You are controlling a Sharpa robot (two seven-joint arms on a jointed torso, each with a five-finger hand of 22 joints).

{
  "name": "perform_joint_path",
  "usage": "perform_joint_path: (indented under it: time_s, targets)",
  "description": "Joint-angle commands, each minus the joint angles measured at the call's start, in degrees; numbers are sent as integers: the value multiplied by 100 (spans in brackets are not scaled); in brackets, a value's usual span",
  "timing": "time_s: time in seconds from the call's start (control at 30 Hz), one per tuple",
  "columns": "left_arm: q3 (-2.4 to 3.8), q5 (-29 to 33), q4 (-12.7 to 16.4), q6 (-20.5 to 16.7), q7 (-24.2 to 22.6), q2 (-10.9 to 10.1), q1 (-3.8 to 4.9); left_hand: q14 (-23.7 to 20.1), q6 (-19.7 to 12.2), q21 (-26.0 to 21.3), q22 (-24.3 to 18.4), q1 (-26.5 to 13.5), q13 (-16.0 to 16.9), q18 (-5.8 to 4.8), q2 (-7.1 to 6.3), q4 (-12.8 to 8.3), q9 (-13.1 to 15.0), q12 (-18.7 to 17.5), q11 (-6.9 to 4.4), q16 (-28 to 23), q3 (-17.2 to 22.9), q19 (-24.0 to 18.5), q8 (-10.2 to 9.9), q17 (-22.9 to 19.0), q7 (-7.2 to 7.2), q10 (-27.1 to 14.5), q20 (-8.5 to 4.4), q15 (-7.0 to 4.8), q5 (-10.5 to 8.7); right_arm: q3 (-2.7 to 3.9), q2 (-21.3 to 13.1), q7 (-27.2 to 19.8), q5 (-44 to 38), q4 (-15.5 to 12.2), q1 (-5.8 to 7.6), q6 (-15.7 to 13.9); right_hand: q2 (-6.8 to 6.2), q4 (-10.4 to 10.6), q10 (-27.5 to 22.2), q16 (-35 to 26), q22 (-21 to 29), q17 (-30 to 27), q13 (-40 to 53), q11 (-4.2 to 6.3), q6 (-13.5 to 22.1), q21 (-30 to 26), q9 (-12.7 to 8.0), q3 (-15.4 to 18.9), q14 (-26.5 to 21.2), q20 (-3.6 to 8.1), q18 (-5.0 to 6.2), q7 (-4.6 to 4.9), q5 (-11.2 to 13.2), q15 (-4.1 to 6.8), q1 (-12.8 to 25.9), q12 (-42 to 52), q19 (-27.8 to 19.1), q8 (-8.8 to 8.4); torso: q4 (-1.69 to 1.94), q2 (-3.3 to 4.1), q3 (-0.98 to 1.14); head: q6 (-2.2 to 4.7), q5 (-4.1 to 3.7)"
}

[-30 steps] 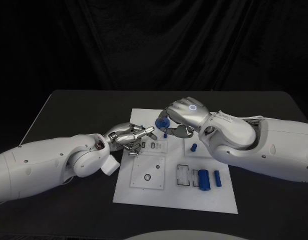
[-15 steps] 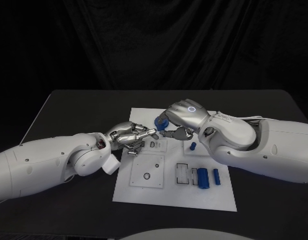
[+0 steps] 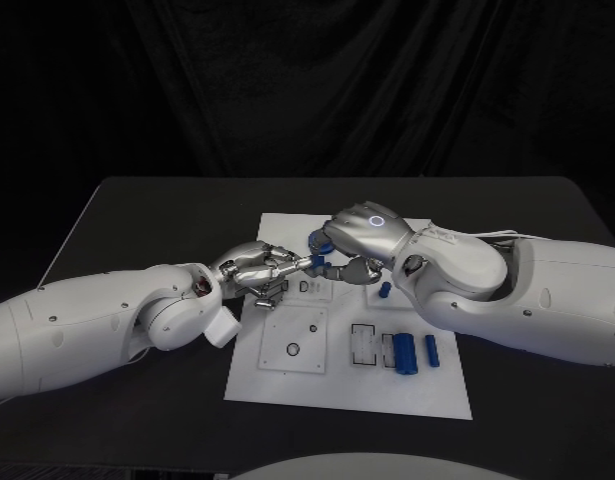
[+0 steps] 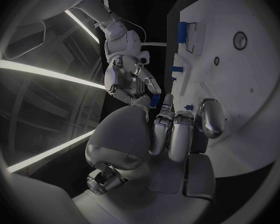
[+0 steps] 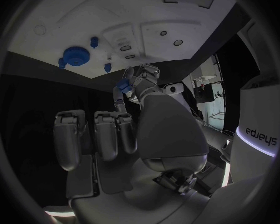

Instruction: Assemble the parts on the task board

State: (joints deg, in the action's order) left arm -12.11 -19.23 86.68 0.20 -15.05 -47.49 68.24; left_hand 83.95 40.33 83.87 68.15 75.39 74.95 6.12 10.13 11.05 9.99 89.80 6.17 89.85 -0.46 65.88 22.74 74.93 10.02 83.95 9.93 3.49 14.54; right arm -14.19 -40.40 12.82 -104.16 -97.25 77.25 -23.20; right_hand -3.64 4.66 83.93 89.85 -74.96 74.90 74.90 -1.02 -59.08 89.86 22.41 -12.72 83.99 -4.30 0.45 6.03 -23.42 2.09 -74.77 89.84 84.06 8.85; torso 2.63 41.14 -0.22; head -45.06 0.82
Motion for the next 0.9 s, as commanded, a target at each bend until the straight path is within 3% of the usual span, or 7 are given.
perform_joint_path:
  time_s: [0.03, 0.67, 0.77, 0.9]
  targets:
    - [5, 2, 24, 41, -43, 6, 12, 605, -43, 34, 17, 67, 1505, -100, -2, -65, 7, 20, -4, 15, 9, 48, 37, 1507, 5, 605, 12, 2, 43, 3, 11, -87, 7, -15, -14, 77, 7, 11, 607, 15, -1497, 1510, 1510, 0, -51, -2, 5, -9, 601, 18, -40, -92, 19, 11, 35, 16, 583, -7, -2, -2, -2, -21, 1]
    - [4, 2, -15, 94, -58, 5, 9, 605, 27, 61, 113, 371, 1505, -117, -26, -425, 36, 20, -43, 15, 231, 123, 142, 1507, -30, 605, -17, -31, 72, 3, 79, -182, 147, -11, -17, 240, 16, 16, 607, 15, -1486, 1510, 1510, -1, -47, -28, 10, -14, 601, 16, -31, -91, 37, 9, 38, 16, 564, -14, 0, 10, -4, -57, 19]
    - [4, 2, -22, 103, -63, 5, 8, 605, 132, 80, 180, 402, 1505, -128, -27, -520, 93, 20, -77, 15, 310, 187, 276, 1507, -66, 605, -40, -52, 129, 3, 83, -190, 151, -9, -17, 254, 17, 15, 607, 15, -1485, 1510, 1510, -1, -46, -30, 10, -15, 601, 16, -31, -92, 38, 9, 37, 16, 562, -15, 1, 4, -2, -74, 24]
    - [4, 2, -36, 113, -66, 5, 8, 605, 166, 79, 184, 423, 1505, -127, -36, -666, 252, 20, -127, 15, 459, 174, 521, 1507, -122, 605, -85, -101, 362, 3, 80, -200, 153, -6, -17, 271, 17, 14, 607, 15, -1482, 1510, 1510, -1, -43, -38, 10, -17, 601, 16, -28, -92, 40, 8, 35, 16, 557, -17, -4, -3, 4, -94, 34]
